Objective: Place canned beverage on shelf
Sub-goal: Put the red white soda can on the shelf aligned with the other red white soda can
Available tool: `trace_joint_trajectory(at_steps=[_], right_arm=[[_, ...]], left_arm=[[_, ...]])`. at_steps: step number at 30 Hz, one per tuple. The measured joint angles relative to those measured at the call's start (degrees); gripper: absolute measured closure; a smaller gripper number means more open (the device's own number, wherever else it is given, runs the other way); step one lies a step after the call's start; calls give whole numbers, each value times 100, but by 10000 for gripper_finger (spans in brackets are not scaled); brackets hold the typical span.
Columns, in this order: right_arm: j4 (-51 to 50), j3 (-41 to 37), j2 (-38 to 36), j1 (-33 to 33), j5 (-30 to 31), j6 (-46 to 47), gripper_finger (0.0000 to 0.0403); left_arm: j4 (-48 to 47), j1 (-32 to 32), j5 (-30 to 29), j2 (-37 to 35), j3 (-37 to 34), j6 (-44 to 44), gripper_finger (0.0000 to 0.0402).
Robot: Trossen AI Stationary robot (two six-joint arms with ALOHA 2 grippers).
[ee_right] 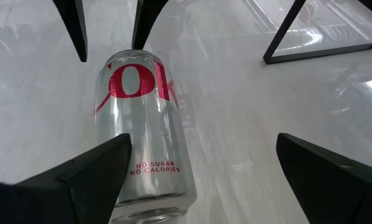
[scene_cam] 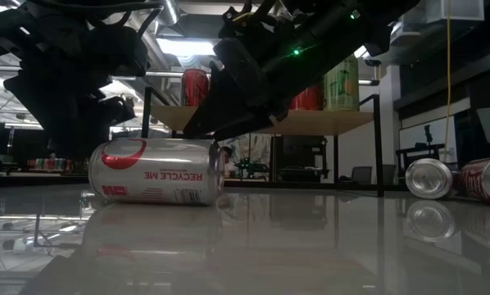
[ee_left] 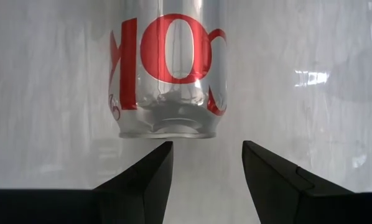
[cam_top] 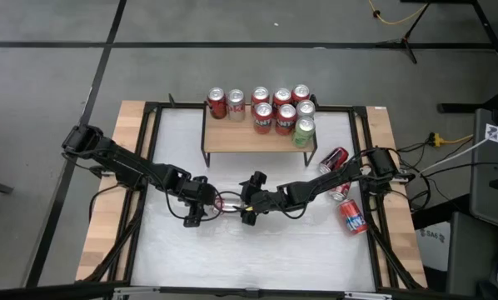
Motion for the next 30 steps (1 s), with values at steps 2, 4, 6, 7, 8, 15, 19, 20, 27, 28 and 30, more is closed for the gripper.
trace_joint_trajectory(at_steps=[2, 4, 6, 7, 8, 15, 19, 20, 27, 28, 30], right_arm=[[0, 0, 0, 0, 0, 0, 11], [-2, 0, 0, 0, 0, 0, 11], [-2, 0, 0, 0, 0, 0, 11], [-2, 0, 0, 0, 0, 0, 11], [-2, 0, 0, 0, 0, 0, 11], [-2, 0, 0, 0, 0, -2, 11], [-3, 0, 0, 0, 0, -2, 11], [-4, 0, 0, 0, 0, -2, 11], [-13, 0, -2, 2, -36, -2, 11], [-13, 0, -2, 2, -36, -4, 11], [-13, 0, -2, 0, -22, -4, 11]], left_arm=[[0, 0, -59, 0, 0, -5, 218], [1, 2, -116, 0, 0, -24, 218], [2, 2, -149, 0, 0, -25, 217], [2, 2, -148, 0, 0, -26, 216], [2, 2, -149, 0, 0, -26, 213], [7, 2, -191, 0, 0, -33, 150], [17, 2, -363, 0, 0, -37, 95], [17, 0, -424, 0, 0, -37, 82], [377, 2, -591, 0, -4, -44, 26], [424, 0, -589, 0, -4, -42, 23], [439, 0, -599, 0, -4, -42, 21]])
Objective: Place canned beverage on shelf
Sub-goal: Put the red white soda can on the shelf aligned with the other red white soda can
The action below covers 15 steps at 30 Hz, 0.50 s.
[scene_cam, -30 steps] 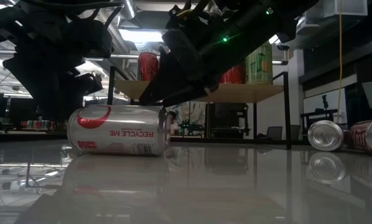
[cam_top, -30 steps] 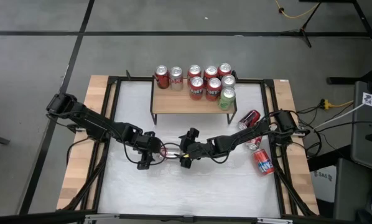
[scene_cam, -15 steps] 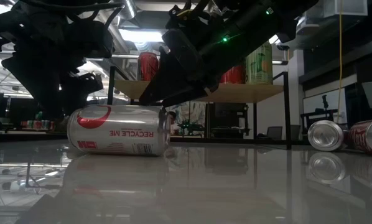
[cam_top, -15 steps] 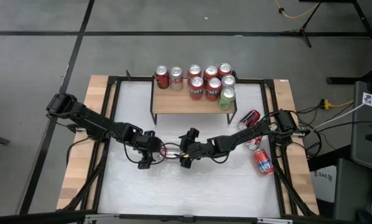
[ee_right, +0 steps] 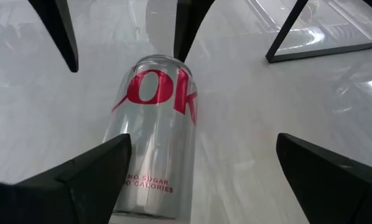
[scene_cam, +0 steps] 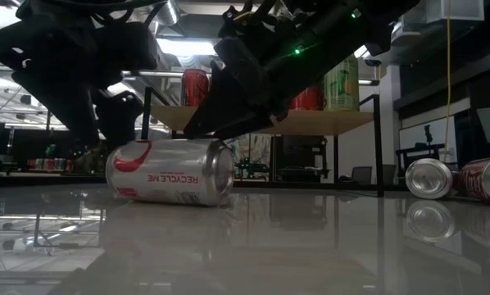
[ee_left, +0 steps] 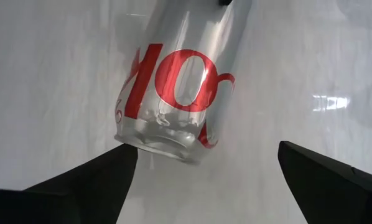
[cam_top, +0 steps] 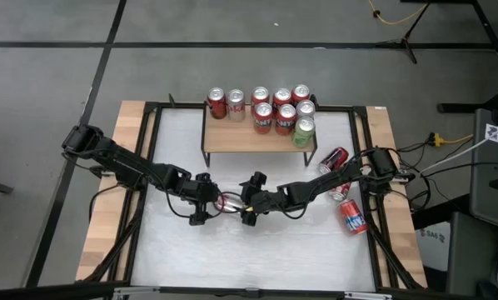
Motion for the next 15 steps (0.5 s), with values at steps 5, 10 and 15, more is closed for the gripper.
trace_joint_trajectory(at_steps=[5, 10, 15], right_arm=[[2, 0, 0, 0, 17, 1, 11], [2, 0, 0, 0, 20, 0, 11], [4, 0, 0, 0, 24, 2, 11]], left_arm=[[11, 2, -44, 0, 0, 3, 20], [7, 2, -44, 0, 0, -37, 20], [-200, 56, -40, -4, 2, -418, 20]])
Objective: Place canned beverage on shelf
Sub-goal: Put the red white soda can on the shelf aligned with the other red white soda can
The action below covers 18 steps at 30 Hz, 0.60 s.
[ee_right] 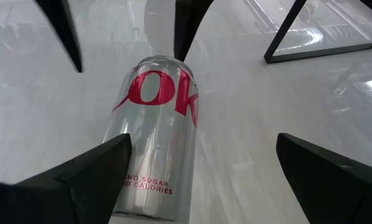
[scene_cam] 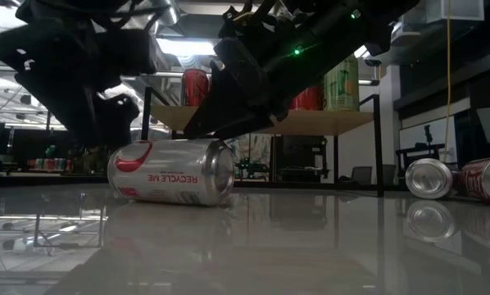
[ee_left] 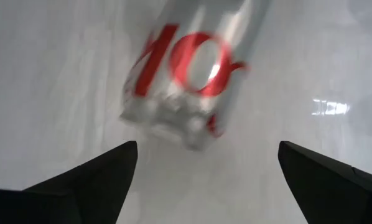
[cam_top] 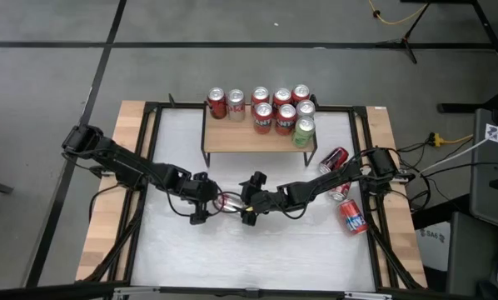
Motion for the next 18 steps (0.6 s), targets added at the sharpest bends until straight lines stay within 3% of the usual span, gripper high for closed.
trace_joint_trajectory(at_steps=[6, 18], right_arm=[[0, 0, 0, 0, -2, -2, 11], [0, 0, 0, 0, -2, 0, 11]], left_arm=[[-129, 177, 1, 0, 0, 28, 20], [180, 270, -4, 0, 0, 1331, 20]])
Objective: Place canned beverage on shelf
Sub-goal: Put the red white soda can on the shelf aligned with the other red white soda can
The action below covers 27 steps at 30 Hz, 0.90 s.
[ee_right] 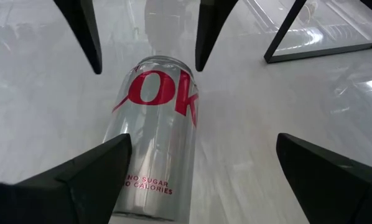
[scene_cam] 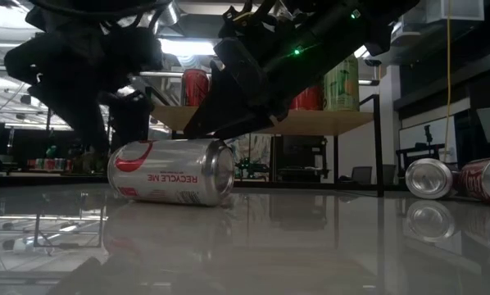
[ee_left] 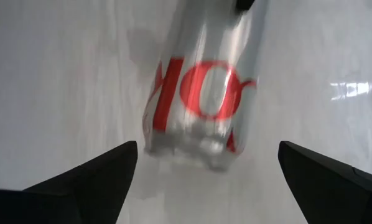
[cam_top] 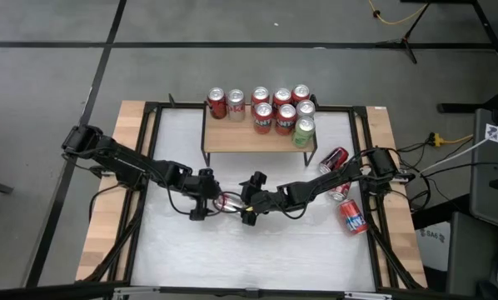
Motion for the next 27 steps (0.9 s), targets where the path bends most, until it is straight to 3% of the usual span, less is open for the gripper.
trace_joint_trajectory(at_steps=[12, 20, 27], right_arm=[[2, 0, 0, 0, 0, -2, 11], [2, 0, 0, 0, 0, -2, 11], [2, 0, 0, 0, 0, -1, 11]], left_arm=[[410, 0, 0, 0, 2, 319, 20], [-62, 0, -256, 0, 2, -550, 20], [272, 0, -280, 4, -357, -574, 20]])
